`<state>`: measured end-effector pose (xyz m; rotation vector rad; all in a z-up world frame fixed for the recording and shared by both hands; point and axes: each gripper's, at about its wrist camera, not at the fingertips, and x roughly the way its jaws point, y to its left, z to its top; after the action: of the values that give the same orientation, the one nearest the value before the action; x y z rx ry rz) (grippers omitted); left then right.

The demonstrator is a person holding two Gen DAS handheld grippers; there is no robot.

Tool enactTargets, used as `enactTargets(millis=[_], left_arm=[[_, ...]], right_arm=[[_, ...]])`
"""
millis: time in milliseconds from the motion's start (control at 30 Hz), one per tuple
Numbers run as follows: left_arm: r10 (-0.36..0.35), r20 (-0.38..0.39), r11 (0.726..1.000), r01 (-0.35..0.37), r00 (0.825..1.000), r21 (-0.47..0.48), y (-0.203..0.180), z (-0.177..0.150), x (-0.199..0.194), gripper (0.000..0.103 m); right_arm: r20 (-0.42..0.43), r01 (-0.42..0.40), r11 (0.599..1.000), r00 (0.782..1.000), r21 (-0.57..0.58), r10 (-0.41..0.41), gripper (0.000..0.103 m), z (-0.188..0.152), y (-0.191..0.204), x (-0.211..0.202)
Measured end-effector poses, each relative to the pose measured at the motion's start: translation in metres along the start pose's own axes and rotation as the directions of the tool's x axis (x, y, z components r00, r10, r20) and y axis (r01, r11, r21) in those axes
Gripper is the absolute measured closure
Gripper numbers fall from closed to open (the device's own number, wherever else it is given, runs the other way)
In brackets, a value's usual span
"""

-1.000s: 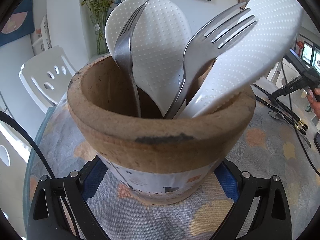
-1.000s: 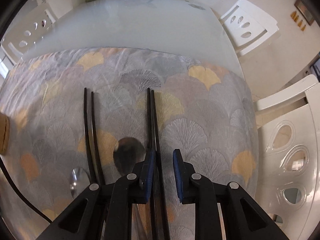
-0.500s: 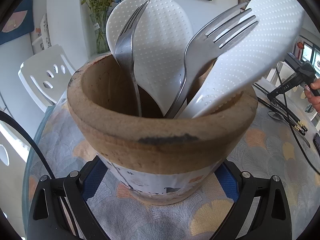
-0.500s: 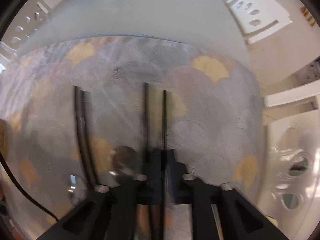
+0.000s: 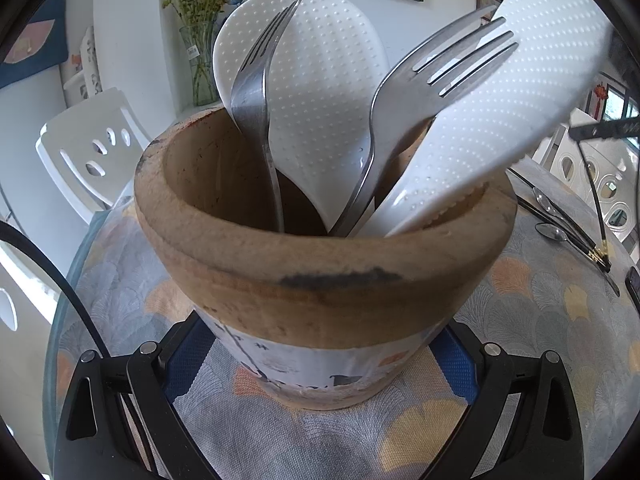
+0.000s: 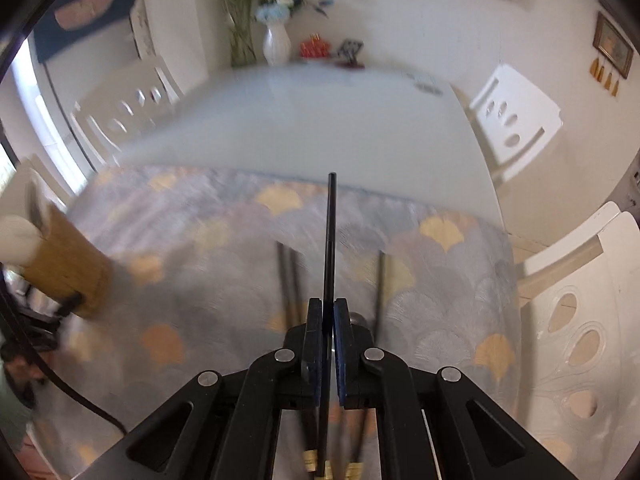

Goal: Organize utensils
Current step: 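Lift the black chopstick and carry it toward the cork holder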

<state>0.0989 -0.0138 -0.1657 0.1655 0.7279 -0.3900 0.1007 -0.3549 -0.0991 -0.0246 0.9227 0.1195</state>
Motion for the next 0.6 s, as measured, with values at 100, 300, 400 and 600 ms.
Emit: enactTargets(millis=[100, 300, 400, 600], left_arm=[[0.001, 0.001, 1.000, -0.001, 1.000, 0.000, 0.001, 0.000, 0.000, 0.005], [0.000, 0.000, 1.000, 0.000, 1.000, 0.000, 0.002, 0.000, 0.001, 0.005], [-0.001, -0.001, 1.000, 0.001, 1.000, -0.001, 0.001, 0.000, 0.001, 0.005], [-0.002, -0.001, 1.000, 0.002, 1.000, -0.003, 0.002, -0.001, 0.002, 0.005]], right_arm=[[0.068, 0.004, 1.000, 0.998, -0.021, -0.002, 0.098, 0.004, 0.012, -0.021], [0.204, 0.029, 0.997, 0.979, -0.077, -0.013, 0.098, 0.025, 0.048, -0.056], [0.285, -0.004, 0.996, 0.958, -0.093, 0.031, 0.098, 0.041, 0.068, -0.073], [0.408, -0.071, 0.991, 0.906, -0.117, 0.113, 0.098, 0.070, 0.101, -0.097]])
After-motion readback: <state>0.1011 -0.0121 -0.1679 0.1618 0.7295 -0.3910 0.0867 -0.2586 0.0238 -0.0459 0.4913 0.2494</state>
